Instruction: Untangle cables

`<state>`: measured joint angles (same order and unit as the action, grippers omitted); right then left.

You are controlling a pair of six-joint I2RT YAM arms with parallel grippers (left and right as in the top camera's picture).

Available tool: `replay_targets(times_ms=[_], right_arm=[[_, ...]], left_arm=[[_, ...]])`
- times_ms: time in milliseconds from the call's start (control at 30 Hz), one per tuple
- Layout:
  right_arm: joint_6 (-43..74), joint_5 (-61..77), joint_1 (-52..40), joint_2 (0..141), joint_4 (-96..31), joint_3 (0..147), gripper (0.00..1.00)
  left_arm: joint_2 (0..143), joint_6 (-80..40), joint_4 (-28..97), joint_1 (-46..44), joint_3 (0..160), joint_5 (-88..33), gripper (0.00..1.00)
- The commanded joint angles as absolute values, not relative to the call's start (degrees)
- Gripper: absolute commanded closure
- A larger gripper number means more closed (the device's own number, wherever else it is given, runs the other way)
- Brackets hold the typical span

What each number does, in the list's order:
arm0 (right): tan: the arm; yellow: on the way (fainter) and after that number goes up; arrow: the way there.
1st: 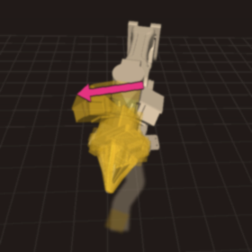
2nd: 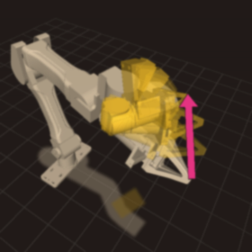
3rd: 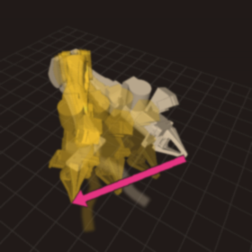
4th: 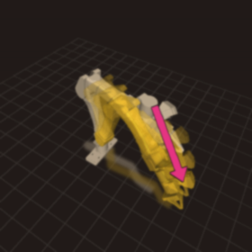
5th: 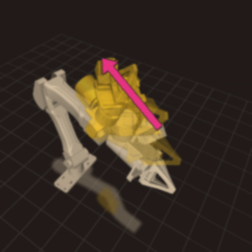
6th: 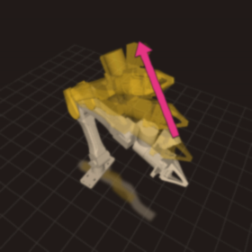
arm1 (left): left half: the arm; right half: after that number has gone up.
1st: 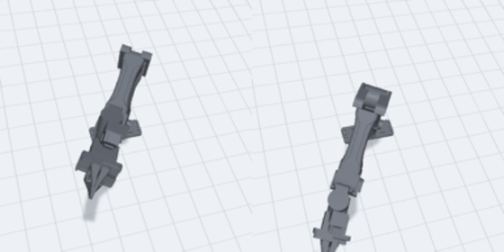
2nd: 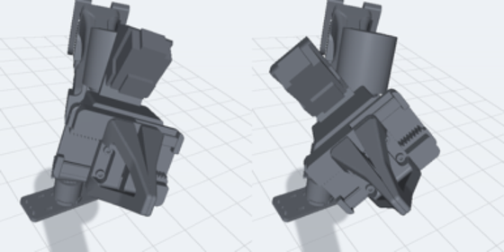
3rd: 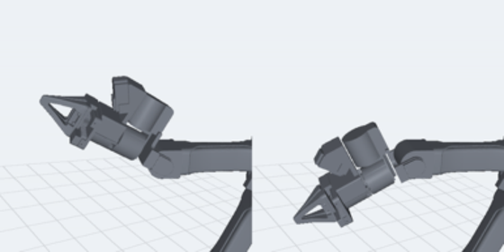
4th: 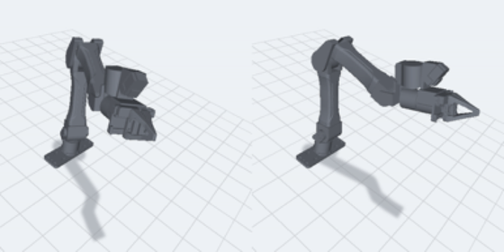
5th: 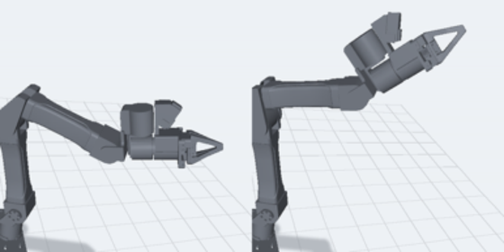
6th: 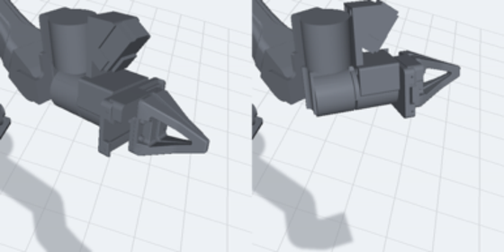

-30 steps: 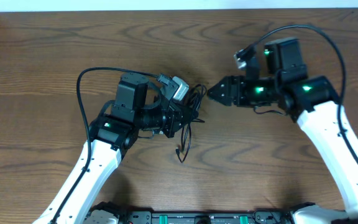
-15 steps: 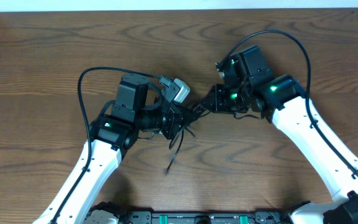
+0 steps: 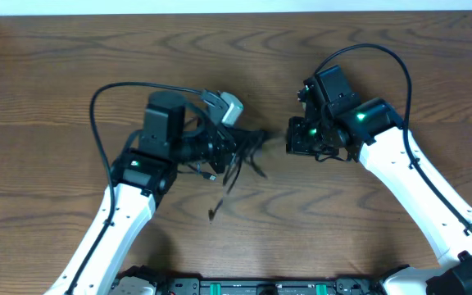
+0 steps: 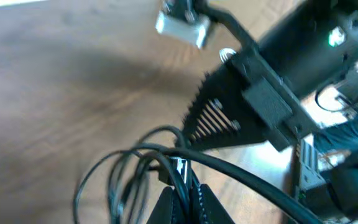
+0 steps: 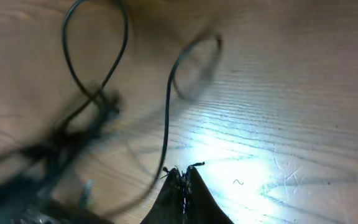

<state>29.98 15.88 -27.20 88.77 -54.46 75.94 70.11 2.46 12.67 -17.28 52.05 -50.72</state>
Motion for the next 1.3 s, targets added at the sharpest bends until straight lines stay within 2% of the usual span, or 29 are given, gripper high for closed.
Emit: replay_targets(times_ms=[0, 167, 267, 533, 733, 900, 1167, 1267], right_arm=[[21.54, 19.97, -27.46, 89.30, -54.06, 76.05, 0.99], [17.28, 24.16, -28.58, 89.32, -54.06, 75.96, 0.99], [19.29, 24.16, -28.25, 89.32, -51.96, 75.96, 0.88], [9.15, 24.16, -27.79, 89.32, -44.14, 75.96, 0.85], [5.04, 24.14, -24.99, 89.03, -41.63, 75.96, 0.83], [5.06, 24.32, -21.08, 88.92, -38.17, 75.96, 0.81], [5.06, 24.36, -16.21, 84.51, -42.26, 75.99, 0.91], [5.04, 24.34, -14.57, 80.62, -45.12, 75.99, 0.91]], left_arm=[[68.03, 0.12, 10.07, -16.78, 53.12, -51.62, 0.93], [68.03, -13.47, -0.62, -16.69, 53.12, -51.66, 0.93], [68.03, -22.33, -3.64, -16.67, 53.12, -51.64, 0.92], [68.03, -39.83, -4.01, -16.51, 53.12, -51.64, 0.93], [68.12, -49.82, -3.95, -12.47, 53.12, -51.68, 0.92], [68.27, -51.11, -3.97, -11.86, 53.10, -52.99, 0.93], [68.47, -50.68, -3.86, -11.97, 52.73, -53.58, 0.93], [68.47, -50.68, -3.55, -11.97, 52.73, -53.56, 0.92]])
